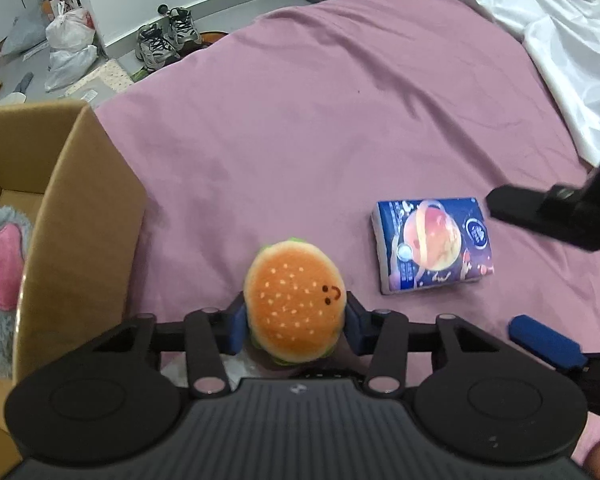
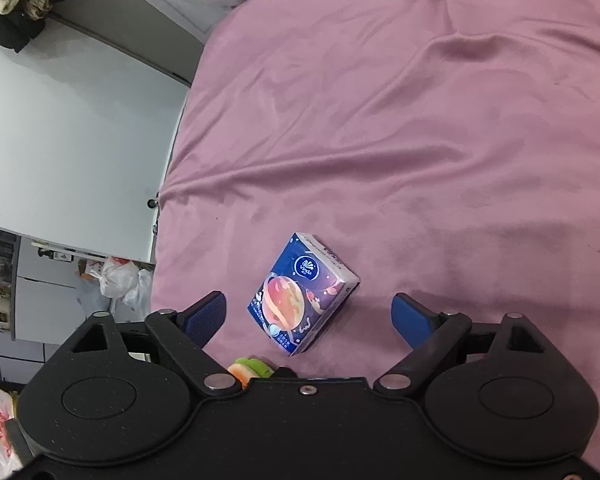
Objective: Organize soft objects
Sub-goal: 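Grasp the orange burger plush with the left gripper while the right gripper grasps the blue tissue pack, then carry the burger plush and tissue pack over the box with both grippers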
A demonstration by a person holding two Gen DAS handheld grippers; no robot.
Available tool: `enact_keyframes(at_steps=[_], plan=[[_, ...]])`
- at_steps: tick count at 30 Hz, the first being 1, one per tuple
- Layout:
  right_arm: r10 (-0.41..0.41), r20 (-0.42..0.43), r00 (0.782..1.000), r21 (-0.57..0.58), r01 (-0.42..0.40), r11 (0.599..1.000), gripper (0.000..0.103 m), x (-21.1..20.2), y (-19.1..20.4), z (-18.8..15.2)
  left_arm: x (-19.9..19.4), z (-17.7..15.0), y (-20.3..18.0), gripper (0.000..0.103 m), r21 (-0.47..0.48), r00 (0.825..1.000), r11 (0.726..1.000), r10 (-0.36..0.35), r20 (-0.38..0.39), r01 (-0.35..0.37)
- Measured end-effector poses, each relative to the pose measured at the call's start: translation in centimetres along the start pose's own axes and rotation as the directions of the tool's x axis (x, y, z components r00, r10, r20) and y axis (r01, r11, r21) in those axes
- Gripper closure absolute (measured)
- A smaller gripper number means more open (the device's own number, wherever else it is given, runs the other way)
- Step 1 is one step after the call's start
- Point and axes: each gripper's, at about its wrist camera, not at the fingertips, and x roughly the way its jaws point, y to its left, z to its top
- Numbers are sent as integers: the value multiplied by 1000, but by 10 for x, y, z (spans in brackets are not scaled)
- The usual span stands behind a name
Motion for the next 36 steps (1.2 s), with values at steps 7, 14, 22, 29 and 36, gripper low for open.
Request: enact_keyframes(at_steps=[7, 14, 22, 29, 36], plan=[[6, -32, 999, 18, -6, 1000, 24, 11, -3, 0, -5, 8, 9, 62, -38, 999, 998, -40, 1, 40], [14, -29, 999, 33, -14, 999, 26, 16, -4, -2, -19, 15, 14, 62, -62, 997, 995, -80, 23, 82], [34, -15, 999, 75, -33, 997, 44, 30, -3, 7, -50, 19, 14, 62, -69, 990, 990, -119, 77, 125], [32, -30, 999, 53, -31, 998, 74, 27, -4, 3, -81, 18, 28, 62, -82, 983, 987, -130, 129, 141], [104, -1, 995, -23, -104, 994, 82, 3, 12, -6, -107, 18, 48, 62, -114, 977, 983, -124, 176, 145]])
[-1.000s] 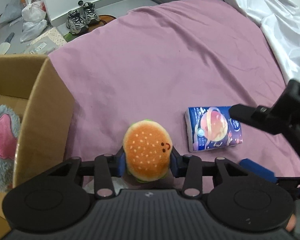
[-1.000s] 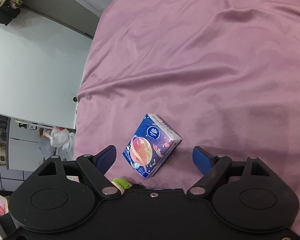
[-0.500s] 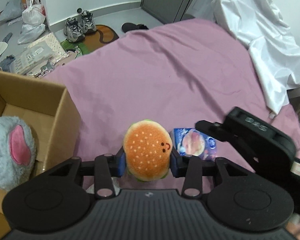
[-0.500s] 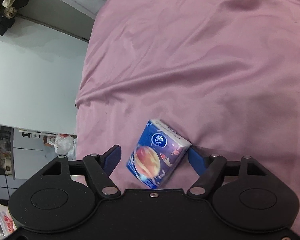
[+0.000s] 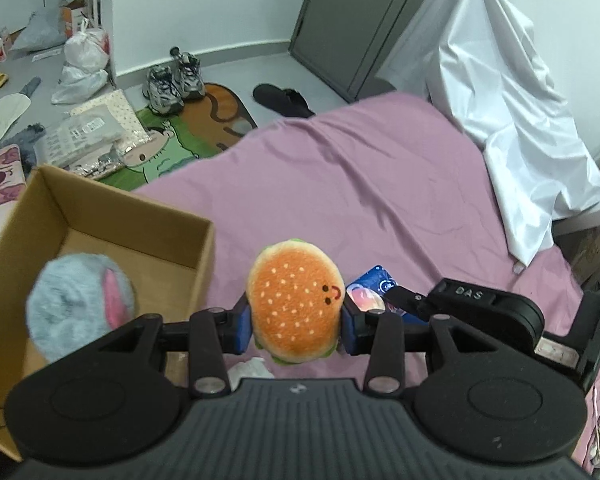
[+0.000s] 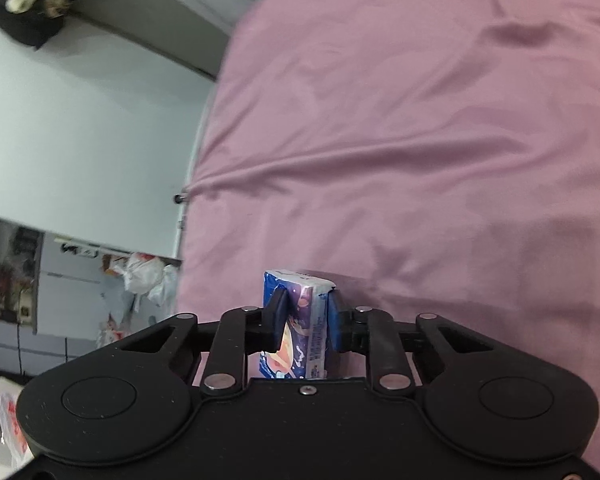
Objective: Organize soft objects
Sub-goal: 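Carry the burger plush and tissue pack over the box with both grippers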
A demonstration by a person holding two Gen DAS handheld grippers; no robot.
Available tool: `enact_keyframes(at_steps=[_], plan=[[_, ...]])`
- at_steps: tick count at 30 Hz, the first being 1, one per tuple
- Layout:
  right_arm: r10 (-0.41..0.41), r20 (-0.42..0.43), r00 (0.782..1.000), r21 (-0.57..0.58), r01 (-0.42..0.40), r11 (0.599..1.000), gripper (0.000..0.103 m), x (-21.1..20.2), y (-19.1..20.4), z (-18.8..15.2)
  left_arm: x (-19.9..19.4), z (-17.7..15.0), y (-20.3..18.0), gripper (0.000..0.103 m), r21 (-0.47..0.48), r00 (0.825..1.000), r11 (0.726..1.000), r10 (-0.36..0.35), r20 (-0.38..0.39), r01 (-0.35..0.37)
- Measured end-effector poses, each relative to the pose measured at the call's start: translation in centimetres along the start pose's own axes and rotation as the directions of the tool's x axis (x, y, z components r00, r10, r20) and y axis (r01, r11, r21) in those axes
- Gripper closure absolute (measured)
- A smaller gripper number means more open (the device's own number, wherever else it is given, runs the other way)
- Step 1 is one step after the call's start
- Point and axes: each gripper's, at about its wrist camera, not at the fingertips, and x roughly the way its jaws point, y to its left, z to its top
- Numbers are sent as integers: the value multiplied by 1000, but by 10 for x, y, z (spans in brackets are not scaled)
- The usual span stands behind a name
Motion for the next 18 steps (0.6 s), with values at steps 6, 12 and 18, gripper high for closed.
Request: enact_keyframes(at_steps=[6, 12, 18], plan=[[60, 30, 998, -64, -58, 996, 83, -20, 18, -6, -25, 2, 13, 62, -14, 999, 1000, 2, 38, -1], [118, 30, 993, -141, -113, 984, 84, -37, 36, -17, -46, 2, 32, 62, -35, 998, 999, 7, 69, -4], [162, 26, 986, -211, -153, 965, 84, -42, 59, -27, -63, 3, 58, 62, -58, 996, 998, 27, 90, -22]])
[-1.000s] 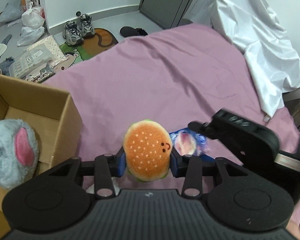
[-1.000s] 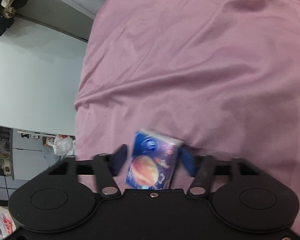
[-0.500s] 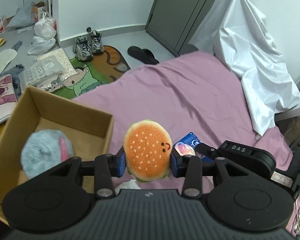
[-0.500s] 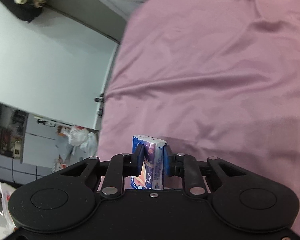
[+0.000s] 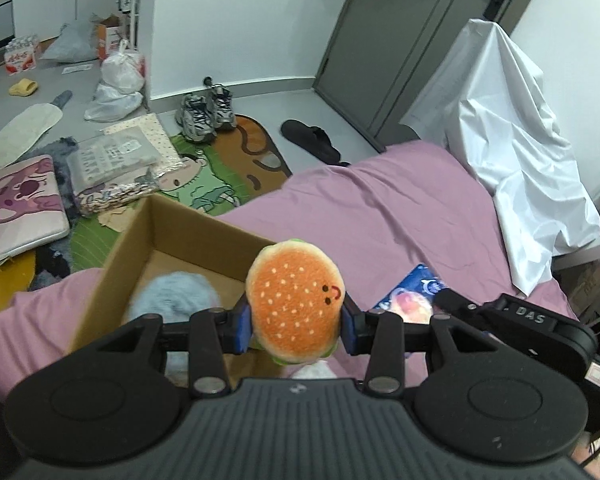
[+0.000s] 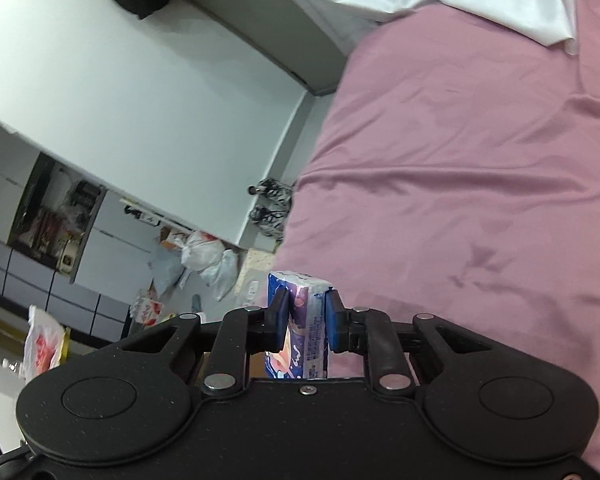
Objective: Organize soft objects
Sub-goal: 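Carry the burger plush and tissue pack over the box with both grippers, then drop the burger plush and tissue pack into the box, opening both grippers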
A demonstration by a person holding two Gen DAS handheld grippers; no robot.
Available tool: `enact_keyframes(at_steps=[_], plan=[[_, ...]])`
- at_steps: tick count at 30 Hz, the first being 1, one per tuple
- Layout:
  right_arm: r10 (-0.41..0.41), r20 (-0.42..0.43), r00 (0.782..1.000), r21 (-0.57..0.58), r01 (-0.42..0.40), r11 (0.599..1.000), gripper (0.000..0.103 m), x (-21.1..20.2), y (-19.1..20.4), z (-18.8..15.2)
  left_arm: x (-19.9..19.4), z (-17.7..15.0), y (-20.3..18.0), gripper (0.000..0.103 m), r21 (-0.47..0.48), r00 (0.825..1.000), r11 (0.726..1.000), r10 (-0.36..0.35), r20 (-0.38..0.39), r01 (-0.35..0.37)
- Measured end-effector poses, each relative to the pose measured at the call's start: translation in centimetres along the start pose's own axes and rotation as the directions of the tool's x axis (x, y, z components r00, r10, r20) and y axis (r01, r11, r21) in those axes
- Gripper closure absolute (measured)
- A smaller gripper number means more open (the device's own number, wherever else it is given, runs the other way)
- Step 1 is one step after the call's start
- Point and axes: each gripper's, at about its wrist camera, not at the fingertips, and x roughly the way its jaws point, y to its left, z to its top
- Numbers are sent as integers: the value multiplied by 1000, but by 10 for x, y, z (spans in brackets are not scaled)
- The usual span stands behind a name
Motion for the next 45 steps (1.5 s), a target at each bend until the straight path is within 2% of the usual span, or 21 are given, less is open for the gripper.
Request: enact_keyframes(at_steps=[20, 28, 29, 30, 35, 37, 39, 45], plan=[[120, -102, 988, -142, -134, 981, 84, 7, 60, -34, -16, 13, 67, 62, -66, 999, 997, 52, 16, -51], [96, -153, 984, -184, -124, 975, 83, 23, 78, -52, -8, 19, 83, 62, -81, 999, 996, 49, 4, -48], [90, -160, 983, -187, -120, 975, 82, 25, 79, -54, -6, 20, 84, 62, -80, 999, 996, 47, 3, -46], [82, -169, 982, -185, -114, 976, 77, 28, 80, -55, -4, 21, 85, 62, -80, 999, 996, 44, -1, -44], [50, -191, 980, -179, -85, 980, 73, 37, 82, -58, 5, 23, 88, 62, -84, 999, 996, 38, -16, -39], [46, -181, 982, -182, -79, 980, 62, 35, 82, -57, 8, 24, 89, 61, -82, 999, 996, 34, -21, -36], [41, -175, 984, -185, -74, 980, 58, 33, 82, -57, 12, 26, 88, 61, -78, 999, 996, 31, -27, -33], [27, -187, 982, -187, -63, 980, 53, 37, 81, -58, 23, 29, 82, 61, -60, 999, 998, 18, -43, -20]])
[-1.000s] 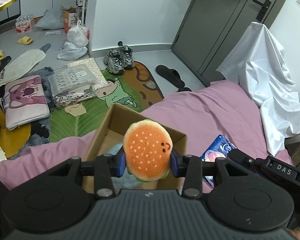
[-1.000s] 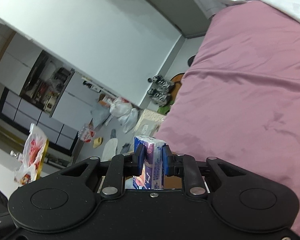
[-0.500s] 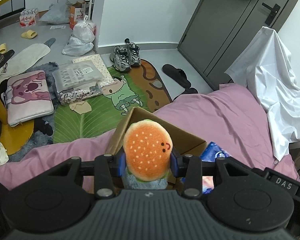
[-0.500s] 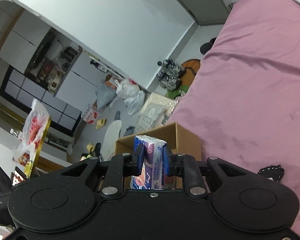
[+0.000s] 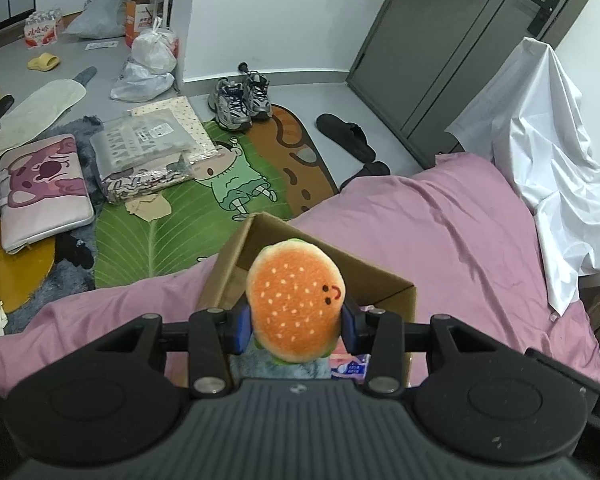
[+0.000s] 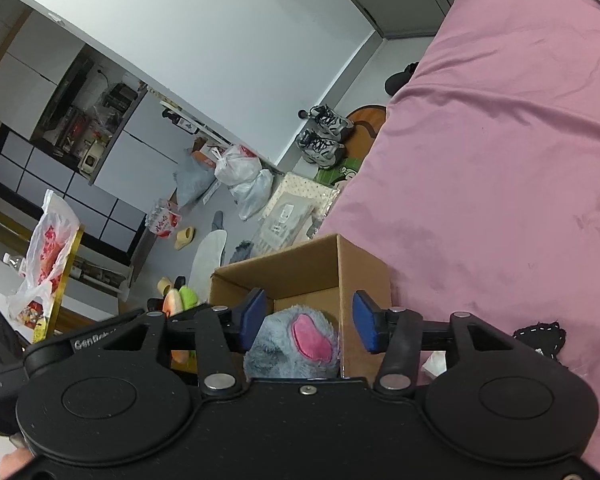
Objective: Organize soft objects
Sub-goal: 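Drop the burger plush and tissue pack into the box, opening both grippers, then move the right gripper to the white cloth and clear plastic bag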
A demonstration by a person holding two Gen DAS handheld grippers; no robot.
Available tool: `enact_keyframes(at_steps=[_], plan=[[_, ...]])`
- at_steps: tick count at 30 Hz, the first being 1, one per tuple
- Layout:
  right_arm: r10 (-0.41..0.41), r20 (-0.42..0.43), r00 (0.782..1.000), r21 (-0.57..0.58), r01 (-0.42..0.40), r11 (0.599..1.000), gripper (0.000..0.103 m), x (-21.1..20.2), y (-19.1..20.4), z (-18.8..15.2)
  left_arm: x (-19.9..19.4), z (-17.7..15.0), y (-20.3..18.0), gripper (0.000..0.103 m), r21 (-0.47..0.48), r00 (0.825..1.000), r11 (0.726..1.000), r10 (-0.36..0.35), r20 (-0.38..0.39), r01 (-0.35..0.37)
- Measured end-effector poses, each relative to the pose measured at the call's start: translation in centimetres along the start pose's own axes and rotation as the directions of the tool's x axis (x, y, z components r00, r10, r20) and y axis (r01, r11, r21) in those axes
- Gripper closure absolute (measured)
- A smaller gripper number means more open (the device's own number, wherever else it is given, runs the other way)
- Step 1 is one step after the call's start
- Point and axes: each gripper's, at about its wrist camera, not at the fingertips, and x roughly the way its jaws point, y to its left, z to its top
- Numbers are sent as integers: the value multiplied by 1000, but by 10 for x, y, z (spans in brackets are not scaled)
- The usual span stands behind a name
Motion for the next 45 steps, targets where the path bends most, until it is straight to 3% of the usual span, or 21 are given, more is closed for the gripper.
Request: enact_keyframes(at_steps=[6, 13, 18, 22, 28, 45], plan=[[-5, -1, 1000, 6, 6, 1000, 48, -1, -1, 0, 9, 5, -9, 58, 30, 1000, 999, 15, -2, -15], [4, -6, 1000, 13, -4, 1000, 47, -2, -3, 1, 9, 10, -10, 35, 35, 999, 998, 42, 6, -43], [5, 3, 1000, 31, -5, 999, 46, -10, -6, 2, 4, 8, -9, 34, 29, 998, 998, 59, 12, -59], [-13, 16, 1000, 42, 12, 999, 35, -22, -11, 3, -2, 4, -13, 34, 32, 998, 998, 59, 14, -59], [-57, 41, 998, 85, 54, 995, 33, -43, -25, 2, -11, -9, -24, 28, 48, 999, 998, 45, 15, -45], [-204, 72, 976, 283, 176, 943, 32, -59, -73, -22, -18, -42, -75, 28, 71, 998, 996, -51, -35, 53]])
